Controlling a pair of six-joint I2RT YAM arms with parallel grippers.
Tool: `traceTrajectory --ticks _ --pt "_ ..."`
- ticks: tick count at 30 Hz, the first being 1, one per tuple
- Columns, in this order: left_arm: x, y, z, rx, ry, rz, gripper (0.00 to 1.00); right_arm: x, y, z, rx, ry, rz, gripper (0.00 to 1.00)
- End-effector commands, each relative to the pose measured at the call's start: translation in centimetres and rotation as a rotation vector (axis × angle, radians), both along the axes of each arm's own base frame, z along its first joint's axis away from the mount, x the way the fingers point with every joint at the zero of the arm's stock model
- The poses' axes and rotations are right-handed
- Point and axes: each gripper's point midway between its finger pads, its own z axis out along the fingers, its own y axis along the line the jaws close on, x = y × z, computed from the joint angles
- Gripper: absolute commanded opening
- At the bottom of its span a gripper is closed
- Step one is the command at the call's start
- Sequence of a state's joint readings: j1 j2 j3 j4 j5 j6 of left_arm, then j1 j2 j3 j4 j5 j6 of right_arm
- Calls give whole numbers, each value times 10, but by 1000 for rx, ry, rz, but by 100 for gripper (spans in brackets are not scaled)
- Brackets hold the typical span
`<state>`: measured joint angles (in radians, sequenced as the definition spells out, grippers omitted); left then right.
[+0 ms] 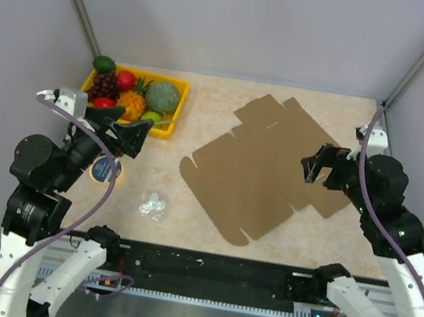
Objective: Fold the paper box
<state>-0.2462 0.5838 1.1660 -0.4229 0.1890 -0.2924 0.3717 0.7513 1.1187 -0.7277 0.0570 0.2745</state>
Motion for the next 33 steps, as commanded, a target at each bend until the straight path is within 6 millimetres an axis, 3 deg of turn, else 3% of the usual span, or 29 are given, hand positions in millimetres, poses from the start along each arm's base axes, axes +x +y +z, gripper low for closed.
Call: traceTrajectory --ticks 1,7,8,9,10,11,13,14,15,17,19,20,22,26,33 --pt "10 -23 -7 -2 26 -116 89 23 9 -12 1 -7 6 99" --pt "23 -55 -42 41 169 -293 81 57 17 -70 -18 186 15 99" --pt "17 -64 -47 55 184 -366 79 70 1 -80 51 195 -46 99" --pt "16 -67 -50 64 194 -392 79 69 9 -86 142 226 12 99" --pt "18 -70 -55 81 209 -414 80 76 3 -92 236 255 -13 99" --pt "15 -74 -61 92 230 -447 80 85 -19 -107 303 265 -76 99" --pt "16 -75 -70 118 253 -462 81 88 -32 -128 412 337 -118 99" --pt "16 -76 -74 122 267 -470 82 87 -39 -143 451 370 -144 99" --pt "17 -77 -83 123 294 -474 82 89 -59 -151 494 376 -213 99" --pt "19 -80 -93 108 325 -490 82 84 -69 -176 592 431 -276 97" --pt "19 -88 -101 78 353 -534 81 88 -87 -183 637 394 -342 96" --pt "19 -91 -104 67 362 -552 81 83 -88 -198 651 421 -364 95" --pt "19 -100 -108 45 387 -588 78 84 -90 -207 665 426 -379 93" --pt "15 -117 -113 48 410 -643 77 65 -74 -243 761 485 -379 85" --pt "13 -135 -117 54 429 -676 75 55 -67 -264 800 464 -378 67"
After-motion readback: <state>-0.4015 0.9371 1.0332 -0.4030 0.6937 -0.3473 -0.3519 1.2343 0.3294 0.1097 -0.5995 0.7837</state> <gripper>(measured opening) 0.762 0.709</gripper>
